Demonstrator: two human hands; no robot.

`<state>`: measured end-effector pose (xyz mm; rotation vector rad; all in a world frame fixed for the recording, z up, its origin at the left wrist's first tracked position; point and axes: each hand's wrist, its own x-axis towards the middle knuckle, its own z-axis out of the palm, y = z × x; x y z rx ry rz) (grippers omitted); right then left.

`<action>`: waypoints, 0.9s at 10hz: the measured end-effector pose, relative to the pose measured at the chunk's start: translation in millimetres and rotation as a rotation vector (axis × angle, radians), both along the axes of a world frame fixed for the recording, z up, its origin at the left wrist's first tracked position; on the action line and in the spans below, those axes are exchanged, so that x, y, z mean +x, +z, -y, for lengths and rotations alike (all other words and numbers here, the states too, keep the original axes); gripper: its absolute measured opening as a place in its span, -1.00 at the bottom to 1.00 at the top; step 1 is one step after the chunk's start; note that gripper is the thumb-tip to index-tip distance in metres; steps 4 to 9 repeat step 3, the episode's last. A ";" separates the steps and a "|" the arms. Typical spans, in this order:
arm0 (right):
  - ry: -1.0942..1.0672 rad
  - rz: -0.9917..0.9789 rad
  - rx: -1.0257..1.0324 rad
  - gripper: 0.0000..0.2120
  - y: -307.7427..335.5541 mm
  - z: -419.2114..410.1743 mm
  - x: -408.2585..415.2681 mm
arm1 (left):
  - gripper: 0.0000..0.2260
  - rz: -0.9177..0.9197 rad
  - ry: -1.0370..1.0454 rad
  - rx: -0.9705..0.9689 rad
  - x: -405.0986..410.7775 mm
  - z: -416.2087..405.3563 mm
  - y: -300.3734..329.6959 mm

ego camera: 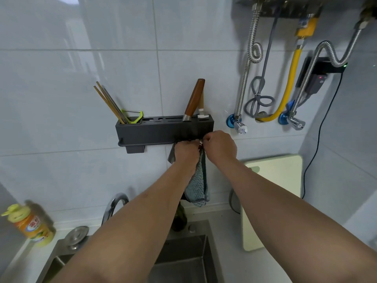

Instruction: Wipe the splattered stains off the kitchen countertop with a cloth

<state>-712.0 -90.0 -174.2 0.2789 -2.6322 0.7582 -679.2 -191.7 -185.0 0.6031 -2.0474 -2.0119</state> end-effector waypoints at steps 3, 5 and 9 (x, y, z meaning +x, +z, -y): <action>0.081 0.070 0.015 -0.78 -32.1 -13.1 5.8 | -0.81 0.075 -0.118 -0.189 10.2 18.1 -20.5; 0.081 0.070 0.015 -0.78 -32.1 -13.1 5.8 | -0.81 0.075 -0.118 -0.189 10.2 18.1 -20.5; 0.081 0.070 0.015 -0.78 -32.1 -13.1 5.8 | -0.81 0.075 -0.118 -0.189 10.2 18.1 -20.5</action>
